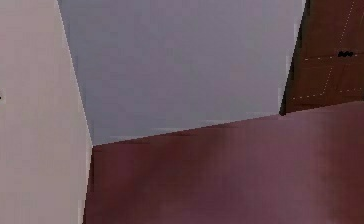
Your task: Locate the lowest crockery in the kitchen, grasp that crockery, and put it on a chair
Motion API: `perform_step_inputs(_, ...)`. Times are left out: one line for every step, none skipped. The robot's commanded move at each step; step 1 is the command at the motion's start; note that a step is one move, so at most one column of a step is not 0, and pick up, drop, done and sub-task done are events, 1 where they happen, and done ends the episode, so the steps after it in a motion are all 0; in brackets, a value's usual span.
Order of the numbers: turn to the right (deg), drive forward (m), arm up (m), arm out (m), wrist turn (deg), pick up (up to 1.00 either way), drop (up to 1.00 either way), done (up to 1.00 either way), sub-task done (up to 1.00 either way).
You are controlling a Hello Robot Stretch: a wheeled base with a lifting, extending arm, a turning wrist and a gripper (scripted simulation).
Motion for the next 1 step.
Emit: perform_step_inputs(0.0, 0.00, 0.00, 0.00, 0.0, 0.00, 0.00, 1.00, 0.00)
